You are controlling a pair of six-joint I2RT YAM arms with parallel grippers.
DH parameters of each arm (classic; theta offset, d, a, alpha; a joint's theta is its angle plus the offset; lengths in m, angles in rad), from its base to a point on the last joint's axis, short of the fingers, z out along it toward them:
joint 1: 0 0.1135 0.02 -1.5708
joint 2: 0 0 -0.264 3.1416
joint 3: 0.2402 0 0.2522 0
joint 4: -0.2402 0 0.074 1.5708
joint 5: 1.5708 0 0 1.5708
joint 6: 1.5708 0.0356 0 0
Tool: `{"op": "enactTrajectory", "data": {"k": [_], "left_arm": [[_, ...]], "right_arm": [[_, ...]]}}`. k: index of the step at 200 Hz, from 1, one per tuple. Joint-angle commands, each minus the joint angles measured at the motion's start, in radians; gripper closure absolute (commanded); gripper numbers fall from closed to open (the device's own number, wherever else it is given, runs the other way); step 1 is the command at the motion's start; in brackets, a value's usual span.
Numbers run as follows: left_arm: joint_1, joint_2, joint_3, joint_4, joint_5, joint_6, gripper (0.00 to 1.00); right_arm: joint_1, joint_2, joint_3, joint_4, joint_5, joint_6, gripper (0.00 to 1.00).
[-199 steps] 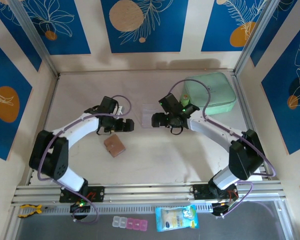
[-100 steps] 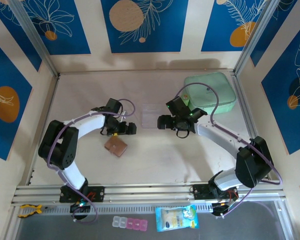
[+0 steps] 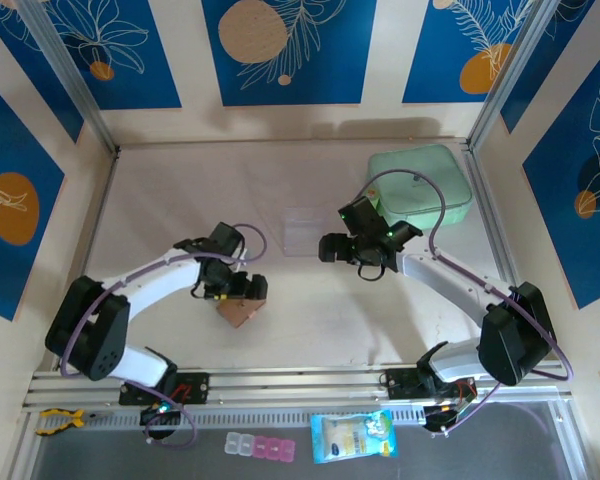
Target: Take the credit cards out of the card holder
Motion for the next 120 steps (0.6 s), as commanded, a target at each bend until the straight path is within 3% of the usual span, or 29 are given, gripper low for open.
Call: {"op": "enactTrajectory", "data": {"k": [1, 40, 76, 120], "left_arm": [[-0.074, -0.023, -0.019, -0.041, -0.048, -0.085, 0.00], [-0.179, 0.052, 0.049, -0.114, -0.210, -0.150, 0.00], [-0.214, 0.132, 0.088, -0.105, -0.218, -0.164, 0.03], [-0.237, 0.169, 0.114, -0.120, -0.232, -0.180, 0.15]], "right_arm": [[-0.005, -0.020, -0.020, 0.004, -0.031, 0.005, 0.15], [-0.005, -0.018, -0.023, 0.006, -0.036, 0.004, 0.15], [-0.008, -0.027, -0.039, 0.020, -0.047, 0.011, 0.15], [-0.015, -0.042, -0.056, 0.024, -0.040, 0.003, 0.15]]}}
